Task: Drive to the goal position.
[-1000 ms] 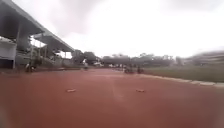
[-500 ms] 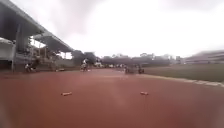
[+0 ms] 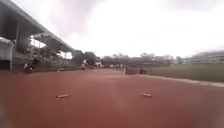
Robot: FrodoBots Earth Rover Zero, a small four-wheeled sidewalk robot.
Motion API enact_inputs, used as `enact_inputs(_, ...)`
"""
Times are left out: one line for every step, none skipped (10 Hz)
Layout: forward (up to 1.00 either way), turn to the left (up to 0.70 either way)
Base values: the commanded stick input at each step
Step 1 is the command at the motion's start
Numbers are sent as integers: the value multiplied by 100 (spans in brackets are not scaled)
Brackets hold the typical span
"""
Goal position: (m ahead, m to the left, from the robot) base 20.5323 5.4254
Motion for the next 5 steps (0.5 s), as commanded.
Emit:
enact_inputs(50, 2)
enact_inputs(50, 2)
enact_inputs(50, 2)
enact_inputs(50, 2)
enact_inputs(50, 2)
